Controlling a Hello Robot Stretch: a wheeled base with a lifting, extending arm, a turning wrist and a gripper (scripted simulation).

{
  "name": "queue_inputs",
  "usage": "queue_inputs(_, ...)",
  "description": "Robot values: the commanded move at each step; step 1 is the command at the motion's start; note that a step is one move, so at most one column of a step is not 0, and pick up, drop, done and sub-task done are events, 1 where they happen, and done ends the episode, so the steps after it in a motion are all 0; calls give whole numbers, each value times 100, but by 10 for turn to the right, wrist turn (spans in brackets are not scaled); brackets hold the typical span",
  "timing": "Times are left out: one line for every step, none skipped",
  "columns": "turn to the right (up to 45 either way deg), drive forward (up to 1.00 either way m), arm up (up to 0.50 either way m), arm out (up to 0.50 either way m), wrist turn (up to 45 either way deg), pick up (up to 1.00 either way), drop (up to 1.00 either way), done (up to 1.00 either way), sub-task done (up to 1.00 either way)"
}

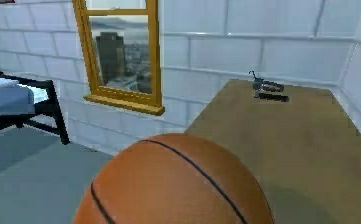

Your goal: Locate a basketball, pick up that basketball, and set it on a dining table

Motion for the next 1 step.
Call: queue_inputs(-450, 0, 0, 0, 0, 0, 0, 0, 0)
